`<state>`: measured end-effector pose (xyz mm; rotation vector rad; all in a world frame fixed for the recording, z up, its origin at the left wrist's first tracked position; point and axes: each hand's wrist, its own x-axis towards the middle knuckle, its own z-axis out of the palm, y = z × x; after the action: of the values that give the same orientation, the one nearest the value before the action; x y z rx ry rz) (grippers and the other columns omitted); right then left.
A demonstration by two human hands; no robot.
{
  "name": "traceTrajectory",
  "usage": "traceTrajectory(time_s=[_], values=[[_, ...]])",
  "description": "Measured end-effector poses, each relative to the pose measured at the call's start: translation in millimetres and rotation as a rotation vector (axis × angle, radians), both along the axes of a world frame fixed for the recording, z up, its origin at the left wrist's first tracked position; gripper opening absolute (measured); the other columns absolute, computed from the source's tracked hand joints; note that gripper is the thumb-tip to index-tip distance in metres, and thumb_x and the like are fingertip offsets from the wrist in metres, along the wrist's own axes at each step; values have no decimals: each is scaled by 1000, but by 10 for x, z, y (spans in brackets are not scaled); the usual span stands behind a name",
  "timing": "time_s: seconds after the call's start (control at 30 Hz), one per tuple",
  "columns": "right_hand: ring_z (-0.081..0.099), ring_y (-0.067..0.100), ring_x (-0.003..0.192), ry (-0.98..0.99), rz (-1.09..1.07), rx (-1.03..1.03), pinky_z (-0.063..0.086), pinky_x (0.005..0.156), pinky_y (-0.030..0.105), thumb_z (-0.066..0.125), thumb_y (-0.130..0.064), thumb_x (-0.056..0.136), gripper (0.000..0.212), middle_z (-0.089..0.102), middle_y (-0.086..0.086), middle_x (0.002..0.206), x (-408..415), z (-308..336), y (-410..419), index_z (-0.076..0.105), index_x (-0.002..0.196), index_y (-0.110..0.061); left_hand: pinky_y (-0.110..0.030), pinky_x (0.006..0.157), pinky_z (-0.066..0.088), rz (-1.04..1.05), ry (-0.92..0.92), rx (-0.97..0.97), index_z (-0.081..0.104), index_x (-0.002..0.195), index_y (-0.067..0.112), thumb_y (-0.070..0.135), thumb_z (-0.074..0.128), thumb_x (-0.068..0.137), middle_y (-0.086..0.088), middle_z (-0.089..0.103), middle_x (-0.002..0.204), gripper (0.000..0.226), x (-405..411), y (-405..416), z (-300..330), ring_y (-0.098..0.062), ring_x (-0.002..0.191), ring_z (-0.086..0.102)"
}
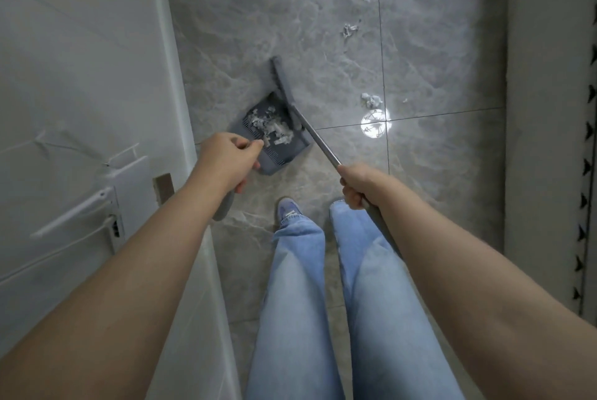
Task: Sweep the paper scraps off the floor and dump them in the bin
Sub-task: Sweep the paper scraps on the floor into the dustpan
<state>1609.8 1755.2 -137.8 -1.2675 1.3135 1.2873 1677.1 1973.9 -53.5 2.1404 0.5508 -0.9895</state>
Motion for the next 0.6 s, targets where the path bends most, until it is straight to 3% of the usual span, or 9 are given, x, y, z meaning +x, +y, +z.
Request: traceTrajectory(time_s=[0.13, 0.27, 0.33, 0.4, 0.47, 0.53, 0.6], values=[[21, 10, 27, -118, -109, -152, 20, 37, 12, 32, -40, 101, 41, 25, 0, 38, -180, 159, -489, 34, 69, -14, -27, 44, 45, -96, -10, -29, 64, 70, -3, 40, 62, 92, -2, 66, 55, 48, 15, -174, 2, -23, 37, 48], [39, 20, 41, -138, 115, -376, 33, 46, 26, 30, -24, 99, 34, 42, 11, 53, -201, 211, -1165, 44, 73, -9, -25, 40, 41, -197, -6, -64, 63, 71, -3, 40, 63, 92, -9, 67, 66, 48, 77, -524, -13, -23, 40, 48], [44, 22, 41, -63, 205, -431, 38, 47, 27, 33, -6, 95, 31, 48, 13, 51, -120, 136, -1482, 47, 68, -2, -20, 38, 38, -275, -14, -71, 64, 70, -3, 42, 62, 92, -18, 66, 63, 50, 116, -739, -24, -23, 40, 50], [44, 20, 30, 53, 233, -426, 36, 37, 20, 36, 3, 91, 27, 47, 13, 37, -46, 22, -1707, 48, 67, 4, -18, 36, 36, -319, -26, -64, 63, 70, -5, 41, 61, 92, -11, 62, 51, 51, 159, -954, -42, -22, 36, 49], [45, 21, 38, 77, 258, -385, 33, 30, 21, 37, 0, 93, 26, 47, 13, 42, -59, -105, -1793, 48, 70, -1, -18, 32, 35, -315, -34, -64, 61, 74, -10, 37, 62, 93, 3, 52, 37, 51, 203, -1166, -50, -17, 30, 44], [41, 20, 47, 21, 242, -268, 36, 40, 27, 32, -11, 96, 28, 45, 11, 53, -177, -215, -1780, 45, 72, -5, -16, 30, 33, -336, -40, -57, 61, 77, -13, 35, 62, 93, 6, 47, 32, 50, 251, -1356, -55, -12, 26, 40], [35, 18, 40, -3, 132, -183, 29, 45, 26, 29, -20, 96, 31, 40, 10, 44, -366, -180, -1739, 44, 73, -5, -16, 29, 32, -347, -39, -70, 62, 79, -13, 33, 62, 94, 7, 45, 30, 49, 273, -1528, -37, -8, 24, 38]])
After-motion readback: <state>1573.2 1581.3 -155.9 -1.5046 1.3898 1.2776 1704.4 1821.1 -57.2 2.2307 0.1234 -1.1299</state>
